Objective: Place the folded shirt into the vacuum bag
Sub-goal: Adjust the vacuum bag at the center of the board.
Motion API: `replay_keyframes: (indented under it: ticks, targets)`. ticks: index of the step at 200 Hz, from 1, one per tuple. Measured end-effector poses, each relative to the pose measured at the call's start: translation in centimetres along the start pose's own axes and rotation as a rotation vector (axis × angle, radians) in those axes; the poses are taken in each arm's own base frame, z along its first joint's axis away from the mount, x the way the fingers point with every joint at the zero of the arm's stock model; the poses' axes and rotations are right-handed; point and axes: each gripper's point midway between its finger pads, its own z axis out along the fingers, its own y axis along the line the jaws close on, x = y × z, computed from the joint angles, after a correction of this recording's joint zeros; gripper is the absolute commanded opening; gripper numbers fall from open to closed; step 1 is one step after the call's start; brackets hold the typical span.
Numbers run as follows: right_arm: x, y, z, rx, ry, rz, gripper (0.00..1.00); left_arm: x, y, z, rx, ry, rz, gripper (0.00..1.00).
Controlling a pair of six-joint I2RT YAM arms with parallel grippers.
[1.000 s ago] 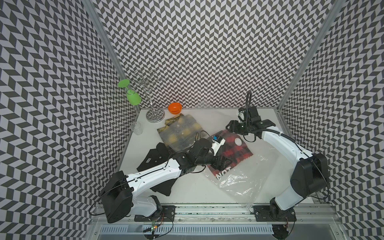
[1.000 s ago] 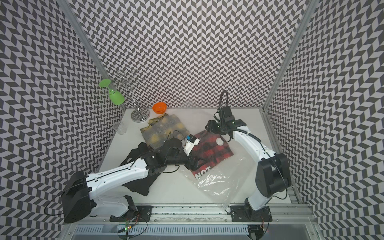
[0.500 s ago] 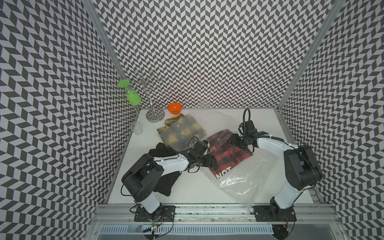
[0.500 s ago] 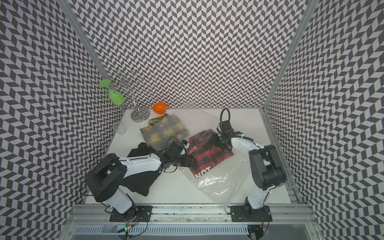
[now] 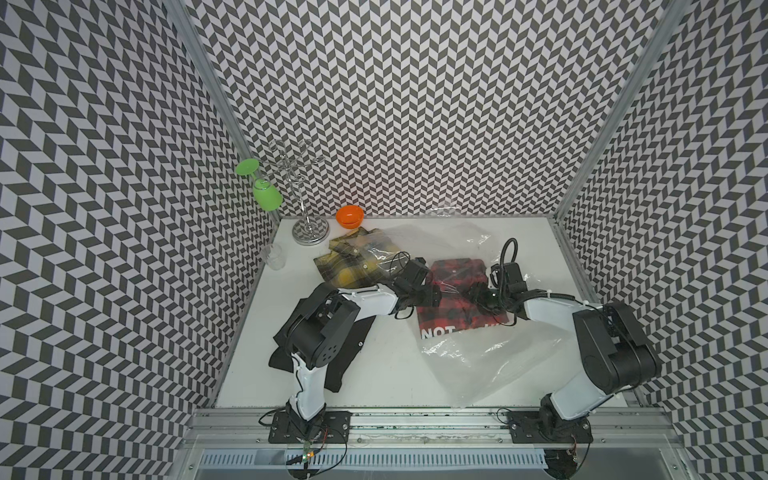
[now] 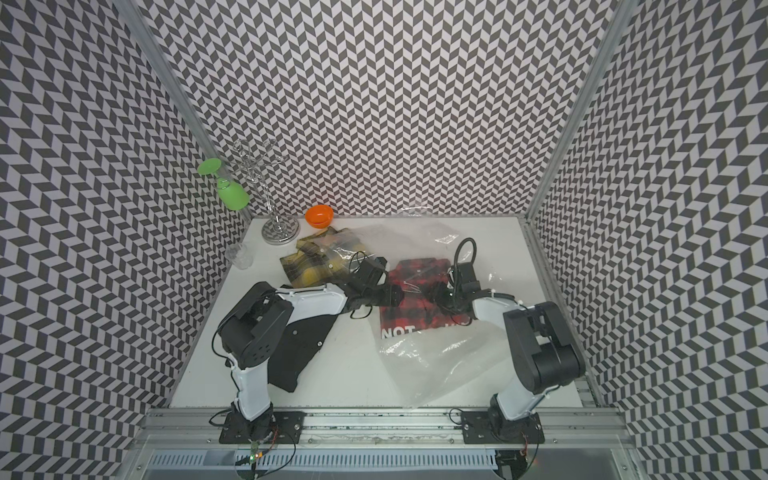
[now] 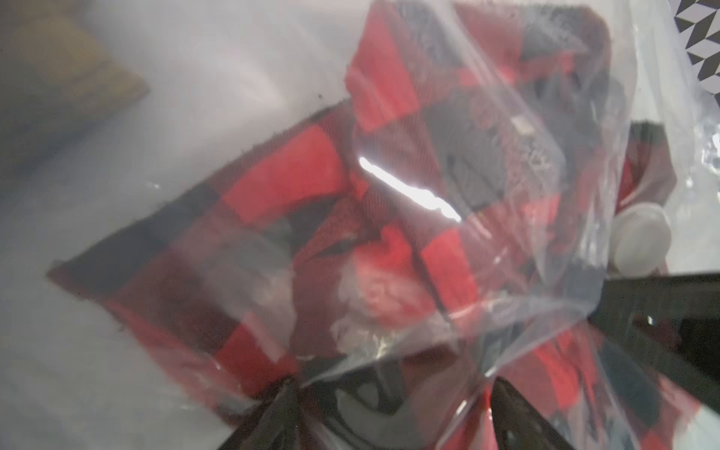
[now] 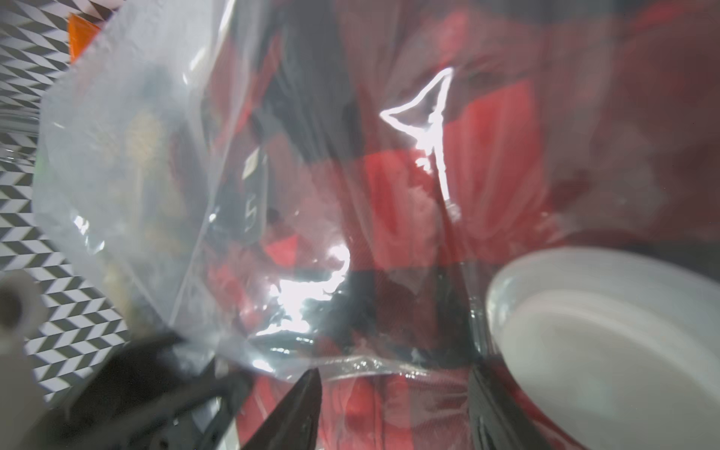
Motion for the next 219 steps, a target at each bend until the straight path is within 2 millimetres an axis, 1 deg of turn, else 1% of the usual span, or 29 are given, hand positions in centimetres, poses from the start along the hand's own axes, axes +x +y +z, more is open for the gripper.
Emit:
replay_keyframes:
  ticks: [30, 55, 77, 106, 118, 131, 144, 158, 159, 163, 171, 172, 178, 190, 198, 206, 214, 219]
  targets:
    - [0.8, 0.1, -0.6, -0.018, 0.013, 0.038, 0.61, -2.9, -0.4, 2.5, 0.003, -0.015, 0.025, 0.78]
    - [0.2, 0.9, -0.7, -0.016, 0.025, 0.043, 0.61, -4.7, -0.2, 3.6, 0.001, -0.026, 0.036, 0.78]
    - [-1.5, 2.5, -0.7, -0.029, 0.011, 0.023, 0.62, -5.9, 0.4, 3.9, -0.008, -0.029, 0.037, 0.78]
    - [-5.1, 4.7, -0.5, -0.026, -0.04, -0.023, 0.62, -7.1, 1.3, 4.2, 0.005, -0.027, 0.03, 0.78]
    - [-5.9, 5.1, -0.7, -0.016, -0.055, -0.039, 0.62, -7.1, 1.2, 4.0, 0.014, -0.015, 0.031, 0.78]
    - [-6.3, 5.6, -1.5, -0.001, -0.075, -0.066, 0.63, -7.0, 1.3, 3.4, 0.017, -0.005, 0.033, 0.78]
    - [-6.1, 6.4, -2.8, 0.007, -0.089, -0.098, 0.63, -6.5, 1.3, 1.8, 0.015, 0.001, 0.037, 0.79]
    - [-5.2, 7.9, -4.0, -0.01, -0.092, -0.143, 0.63, -5.9, 1.1, -1.3, 0.012, -0.004, 0.052, 0.79]
    - [-5.0, 8.2, -4.1, -0.014, -0.09, -0.148, 0.63, -6.0, 1.0, -1.7, 0.013, -0.008, 0.053, 0.79]
    - [-4.6, 8.7, -4.3, -0.022, -0.089, -0.161, 0.63, -6.0, 1.0, -2.7, 0.013, -0.017, 0.056, 0.79]
    - [-3.2, 9.8, -4.5, -0.044, -0.074, -0.193, 0.62, -6.3, 0.7, -4.9, 0.016, -0.04, 0.064, 0.79]
    - [-3.0, 9.9, -4.5, -0.045, -0.071, -0.195, 0.63, -6.5, 0.6, -5.4, 0.016, -0.049, 0.066, 0.79]
    - [-1.5, 10.6, -4.4, -0.06, -0.05, -0.216, 0.63, -7.0, 0.4, -7.3, 0.023, -0.078, 0.071, 0.79]
    - [2.3, 11.4, -3.5, -0.076, 0.017, -0.253, 0.63, -8.3, 0.5, -11.0, 0.028, -0.15, 0.073, 0.79]
    - [4.4, 11.3, -2.9, -0.072, 0.062, -0.26, 0.62, -9.0, 1.2, -13.4, 0.022, -0.199, 0.066, 0.79]
    - [6.6, 10.9, -2.2, -0.067, 0.11, -0.261, 0.62, -9.8, 2.4, -16.1, 0.005, -0.253, 0.051, 0.79]
    - [7.8, 10.0, -1.7, -0.049, 0.14, -0.251, 0.62, -10.2, 3.7, -18.1, -0.018, -0.295, 0.036, 0.8]
    - [8.0, 9.6, -1.5, -0.037, 0.148, -0.24, 0.62, -10.3, 4.6, -19.2, -0.035, -0.316, 0.026, 0.8]
